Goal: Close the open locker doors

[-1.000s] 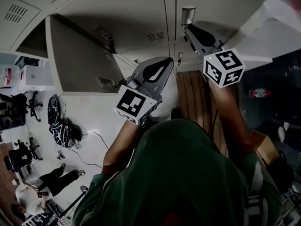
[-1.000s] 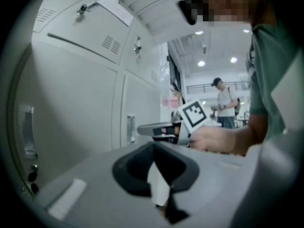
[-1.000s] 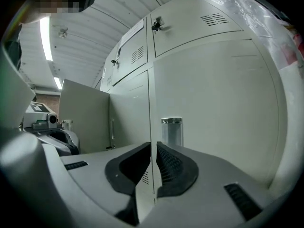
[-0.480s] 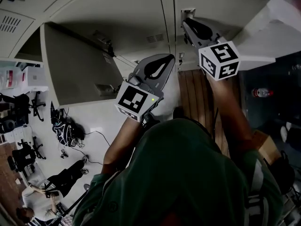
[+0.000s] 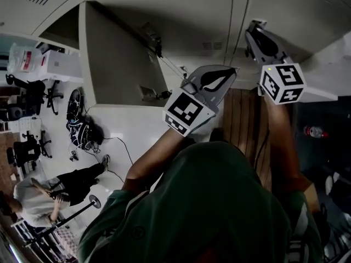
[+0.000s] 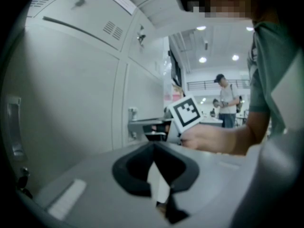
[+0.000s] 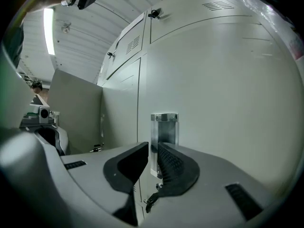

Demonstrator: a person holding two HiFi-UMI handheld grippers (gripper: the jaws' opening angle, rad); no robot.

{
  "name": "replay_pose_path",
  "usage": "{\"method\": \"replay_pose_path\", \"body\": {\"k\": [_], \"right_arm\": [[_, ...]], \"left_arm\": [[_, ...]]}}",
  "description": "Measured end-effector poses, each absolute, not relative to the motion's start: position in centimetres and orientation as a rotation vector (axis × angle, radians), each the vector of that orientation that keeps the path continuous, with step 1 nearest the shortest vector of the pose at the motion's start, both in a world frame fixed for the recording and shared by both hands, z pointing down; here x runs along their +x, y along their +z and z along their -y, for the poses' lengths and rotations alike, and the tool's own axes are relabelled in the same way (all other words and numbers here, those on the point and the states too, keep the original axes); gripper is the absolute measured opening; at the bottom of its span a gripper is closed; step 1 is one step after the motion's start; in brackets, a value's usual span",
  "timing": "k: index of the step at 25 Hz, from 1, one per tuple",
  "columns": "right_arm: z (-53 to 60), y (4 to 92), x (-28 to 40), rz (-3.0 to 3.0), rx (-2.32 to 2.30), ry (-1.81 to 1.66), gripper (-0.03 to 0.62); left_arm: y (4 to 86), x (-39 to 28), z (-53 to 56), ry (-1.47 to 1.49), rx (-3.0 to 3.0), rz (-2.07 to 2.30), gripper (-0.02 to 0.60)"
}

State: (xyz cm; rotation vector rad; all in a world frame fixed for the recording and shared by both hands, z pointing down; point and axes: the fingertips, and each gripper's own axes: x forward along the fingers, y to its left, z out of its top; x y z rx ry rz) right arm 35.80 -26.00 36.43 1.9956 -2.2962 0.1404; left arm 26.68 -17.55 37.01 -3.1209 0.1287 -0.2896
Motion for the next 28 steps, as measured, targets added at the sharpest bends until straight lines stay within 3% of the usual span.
{"method": "replay_pose_path", "body": {"k": [28], "right_arm": [[11.5, 36.1, 33.6, 2.390, 2.085, 0.176, 0.042]], "left_arm": [[36.1, 31.9, 12.9, -0.192, -3.068, 0.035, 0.006]]}}
